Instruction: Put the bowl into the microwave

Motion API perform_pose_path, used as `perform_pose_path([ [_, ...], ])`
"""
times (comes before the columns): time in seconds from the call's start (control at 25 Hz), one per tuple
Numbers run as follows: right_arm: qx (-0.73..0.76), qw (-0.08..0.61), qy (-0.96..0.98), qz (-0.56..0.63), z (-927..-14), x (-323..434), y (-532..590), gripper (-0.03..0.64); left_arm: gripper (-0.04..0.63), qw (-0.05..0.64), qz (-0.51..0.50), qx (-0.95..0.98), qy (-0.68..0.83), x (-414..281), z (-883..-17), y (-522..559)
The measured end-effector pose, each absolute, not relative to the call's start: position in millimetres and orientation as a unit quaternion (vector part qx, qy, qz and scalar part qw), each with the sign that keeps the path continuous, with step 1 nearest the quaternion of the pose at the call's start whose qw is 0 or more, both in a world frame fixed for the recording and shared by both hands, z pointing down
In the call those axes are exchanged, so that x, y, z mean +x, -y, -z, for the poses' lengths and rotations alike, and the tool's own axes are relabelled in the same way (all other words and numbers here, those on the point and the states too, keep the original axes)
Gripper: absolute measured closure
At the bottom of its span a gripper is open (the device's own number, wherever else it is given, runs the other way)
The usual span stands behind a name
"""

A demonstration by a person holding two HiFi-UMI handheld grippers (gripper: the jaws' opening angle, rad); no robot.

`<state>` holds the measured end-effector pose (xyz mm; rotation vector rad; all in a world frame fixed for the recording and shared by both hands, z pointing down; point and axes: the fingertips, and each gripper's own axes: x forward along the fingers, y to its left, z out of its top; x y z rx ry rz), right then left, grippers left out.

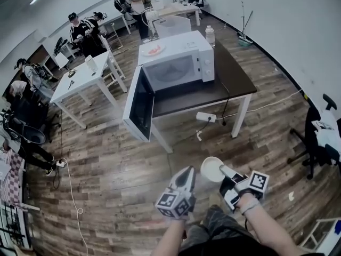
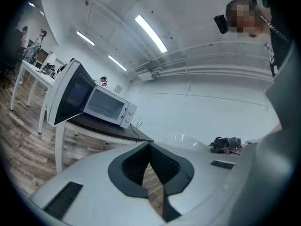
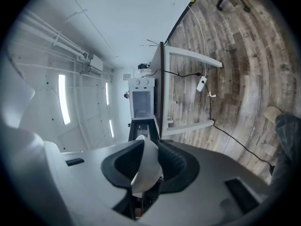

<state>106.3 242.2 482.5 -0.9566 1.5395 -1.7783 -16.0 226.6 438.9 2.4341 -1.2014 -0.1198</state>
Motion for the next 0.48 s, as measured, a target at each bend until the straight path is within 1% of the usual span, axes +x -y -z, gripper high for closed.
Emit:
perform_pose_path([
  [0.48,-0.345,0.292,-0.577,0.68,-486,116,-157,0.526,0.595,0.213,0.05,0.866,0.449,-4,-441,-144],
])
